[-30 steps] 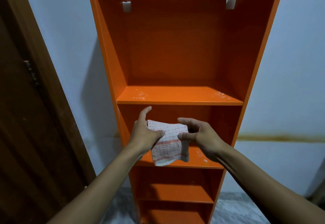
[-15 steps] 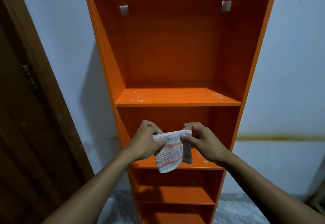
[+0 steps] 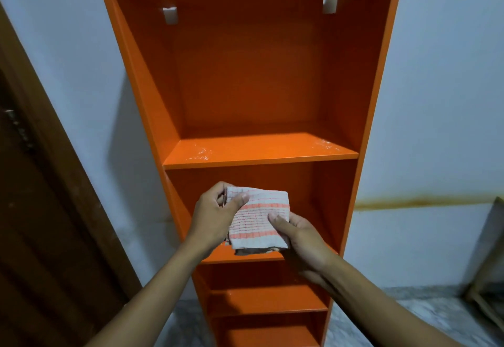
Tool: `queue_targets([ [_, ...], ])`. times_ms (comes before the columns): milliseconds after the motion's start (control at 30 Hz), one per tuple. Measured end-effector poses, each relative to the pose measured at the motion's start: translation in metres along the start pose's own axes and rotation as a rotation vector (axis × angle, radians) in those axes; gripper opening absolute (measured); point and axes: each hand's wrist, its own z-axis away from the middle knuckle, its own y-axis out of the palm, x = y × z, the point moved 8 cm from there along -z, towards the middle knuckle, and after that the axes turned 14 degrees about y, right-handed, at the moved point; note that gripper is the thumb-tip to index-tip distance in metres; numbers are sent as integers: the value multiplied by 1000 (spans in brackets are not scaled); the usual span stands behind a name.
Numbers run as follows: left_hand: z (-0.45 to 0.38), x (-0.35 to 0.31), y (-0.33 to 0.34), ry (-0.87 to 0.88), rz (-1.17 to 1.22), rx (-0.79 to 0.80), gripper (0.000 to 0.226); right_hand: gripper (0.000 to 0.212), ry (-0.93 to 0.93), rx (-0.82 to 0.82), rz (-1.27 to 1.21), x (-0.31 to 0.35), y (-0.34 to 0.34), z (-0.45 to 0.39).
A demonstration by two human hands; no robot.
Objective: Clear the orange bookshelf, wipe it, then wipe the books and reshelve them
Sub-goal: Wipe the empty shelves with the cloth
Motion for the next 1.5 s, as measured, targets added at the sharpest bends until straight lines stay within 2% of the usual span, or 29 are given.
queue_targets([
  [133,-6,7,8,-42,31,15,8,35,-47,-59,-98,28,-7,0],
  [233,-23,9,-1,10,-75,-41,6,30,-185,-264,67,78,-26,7],
  [333,-42,2,-23,171,-348,-74,20,18,-545,-643,538,165,-46,31],
  [400,-55,8,-32,261,-565,-33,33,26,-792,-894,963,214,-52,32],
  [433,-60,15,-36,277,-657,-4,38,28,-852,-998,1186,228,-55,22],
  [467,-64,24,-38,275,-733,27,43,29,-837,-1083,1403,235,-62,6],
  [500,-67,35,-39,262,-791,59,47,30,-745,-1129,1592,237,-73,-15],
  [567,-69,53,-38,229,-861,118,59,33,-396,-1067,1821,223,-101,-55],
  [633,-66,65,-33,232,-875,129,68,35,-110,-889,1795,198,-128,-81],
  [667,-63,68,-31,246,-878,114,69,36,-53,-826,1714,191,-136,-90],
  [767,-60,70,-29,283,-912,74,65,47,-76,-803,1565,192,-135,-102],
  [867,-61,71,-29,280,-921,55,63,49,-93,-830,1641,184,-118,-108],
  [967,-62,70,-28,277,-908,29,62,42,-227,-795,1673,167,-77,-108],
  [1033,-61,70,-29,275,-893,17,62,36,-344,-660,1606,153,-48,-108],
  [1167,-64,72,-38,262,-910,13,60,56,-561,-319,1462,131,10,-103],
  [1233,-65,77,-47,214,-917,-8,60,54,-594,-127,1393,123,34,-97],
  [1300,-65,83,-58,160,-920,-31,62,46,-639,-31,1369,122,51,-89],
  [1367,-63,86,-64,151,-936,-33,64,46,-735,-90,1336,139,48,-83],
  [1400,-63,86,-65,158,-940,-30,64,47,-795,-175,1336,152,39,-84],
  [1467,-62,86,-65,171,-941,-27,65,44,-829,-456,1404,187,7,-93],
  [1500,-63,85,-65,171,-939,-32,65,42,-753,-622,1467,204,-16,-100],
])
